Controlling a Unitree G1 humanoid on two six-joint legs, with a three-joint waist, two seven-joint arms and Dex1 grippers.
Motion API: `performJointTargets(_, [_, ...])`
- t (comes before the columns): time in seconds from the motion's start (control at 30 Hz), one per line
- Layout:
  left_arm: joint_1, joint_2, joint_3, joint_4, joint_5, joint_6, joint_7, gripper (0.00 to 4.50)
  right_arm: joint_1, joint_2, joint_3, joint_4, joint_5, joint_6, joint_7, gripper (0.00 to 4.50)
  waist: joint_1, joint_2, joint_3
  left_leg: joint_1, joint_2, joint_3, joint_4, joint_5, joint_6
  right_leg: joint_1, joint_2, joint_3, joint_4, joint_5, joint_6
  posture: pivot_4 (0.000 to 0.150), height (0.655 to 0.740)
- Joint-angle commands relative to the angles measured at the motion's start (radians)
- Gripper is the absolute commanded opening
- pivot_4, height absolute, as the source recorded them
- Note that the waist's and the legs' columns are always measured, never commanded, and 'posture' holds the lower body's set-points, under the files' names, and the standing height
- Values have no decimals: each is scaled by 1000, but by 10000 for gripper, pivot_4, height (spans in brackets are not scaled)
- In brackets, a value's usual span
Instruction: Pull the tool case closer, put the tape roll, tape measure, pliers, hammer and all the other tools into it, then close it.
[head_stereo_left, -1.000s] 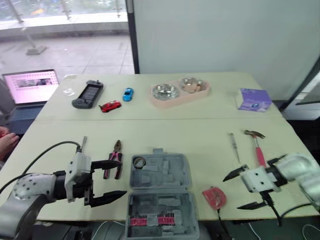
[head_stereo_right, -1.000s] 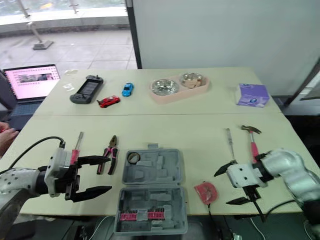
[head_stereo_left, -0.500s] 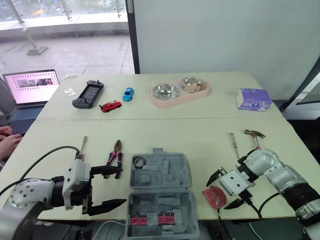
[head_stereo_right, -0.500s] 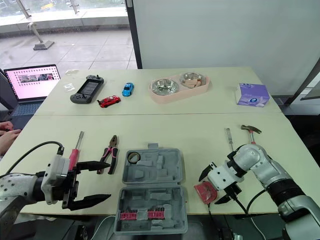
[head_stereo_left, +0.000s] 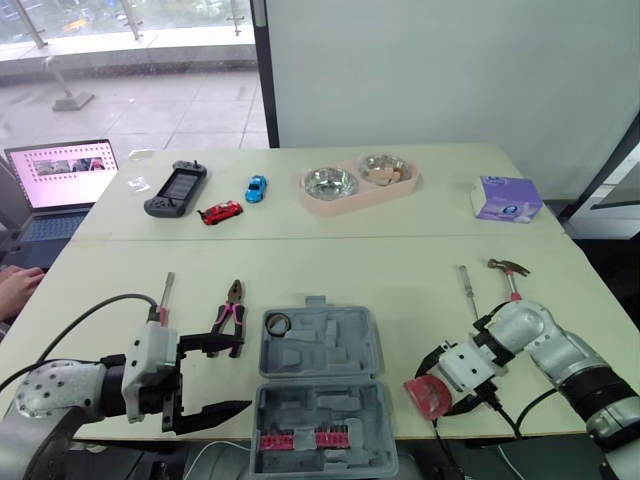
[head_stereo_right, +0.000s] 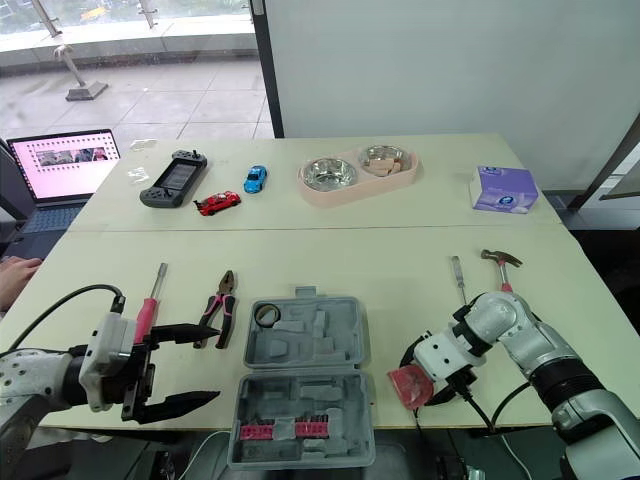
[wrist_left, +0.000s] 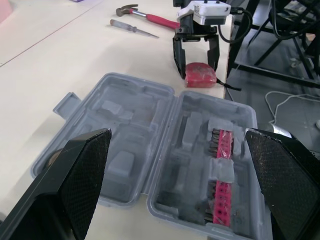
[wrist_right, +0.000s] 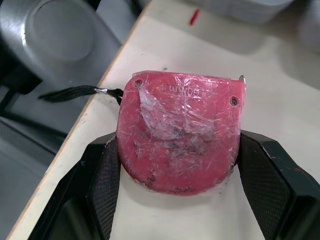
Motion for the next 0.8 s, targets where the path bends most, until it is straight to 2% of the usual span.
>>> performJointTargets(0.03, [-7,7,41,23,9,-24,6,45000,7,-56,-76,-202,121,308,5,28934,1,1,0,0,0,0,0,0,0,0,0,0,0,0,0,1500,7239])
performJointTargets(0.2, [-25,1,33,66,25,-40,8,45000,-74,-67,-96,-521,135,894,-133,28934,0,1,0,-1,0,-1,0,0,0,-2,0,0,0,0,-1,1500,7239])
performJointTargets(0.3, [-35,-2,23,82,30,-47,12,45000,-137,-11,-71,-652,126,1098,-222,28934,3,1,0,-2,1,-1,0,0,0,-3,0,0,0,-1,-3,1500,7239])
performJointTargets(0.4, [-49,-3,17,99,34,-52,13,45000,-202,45,30,-742,47,1204,-297,28934,5,1,0,-5,0,-1,0,0,0,-5,0,-1,0,0,0,1500,7239])
performJointTargets(0.53, [-66,-4,8,113,41,-59,13,45000,-317,97,199,-762,-52,1313,-323,28934,3,0,-1,-20,-1,-1,3,2,-3,-20,-1,0,1,6,2,1500,7239])
performJointTargets(0.6, [-74,-4,4,114,42,-59,14,45000,-360,146,240,-738,-54,1370,-340,28934,2,0,-1,-20,-1,-1,3,2,-4,-20,0,-1,1,6,2,1500,7239])
performJointTargets(0.8, [-78,-3,-5,107,40,-57,17,45000,-427,163,363,-616,-162,1276,-360,28934,1,0,-1,-19,-1,-1,2,2,-4,-20,0,-1,1,6,1,1500,7239])
